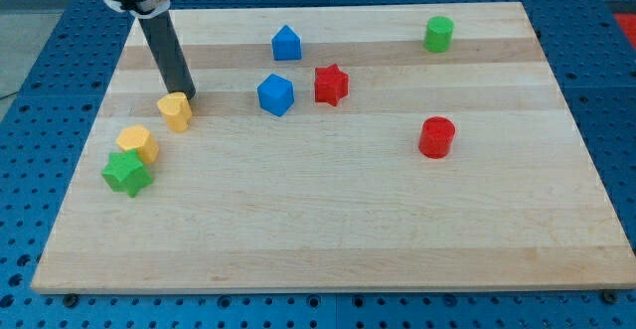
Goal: Move the heart above the hexagon
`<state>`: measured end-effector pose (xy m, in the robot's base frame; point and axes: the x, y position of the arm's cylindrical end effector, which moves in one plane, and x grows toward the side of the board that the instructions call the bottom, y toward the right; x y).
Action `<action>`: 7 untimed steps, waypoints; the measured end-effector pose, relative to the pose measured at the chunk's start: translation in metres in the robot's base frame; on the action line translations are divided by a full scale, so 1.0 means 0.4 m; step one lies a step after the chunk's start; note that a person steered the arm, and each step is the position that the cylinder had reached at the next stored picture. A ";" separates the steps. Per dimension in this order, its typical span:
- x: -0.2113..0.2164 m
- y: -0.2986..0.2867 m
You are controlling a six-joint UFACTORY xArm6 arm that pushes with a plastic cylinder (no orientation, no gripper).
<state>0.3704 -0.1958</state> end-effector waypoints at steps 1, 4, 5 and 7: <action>-0.006 0.088; 0.086 0.020; 0.086 0.003; 0.001 0.045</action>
<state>0.3707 -0.1776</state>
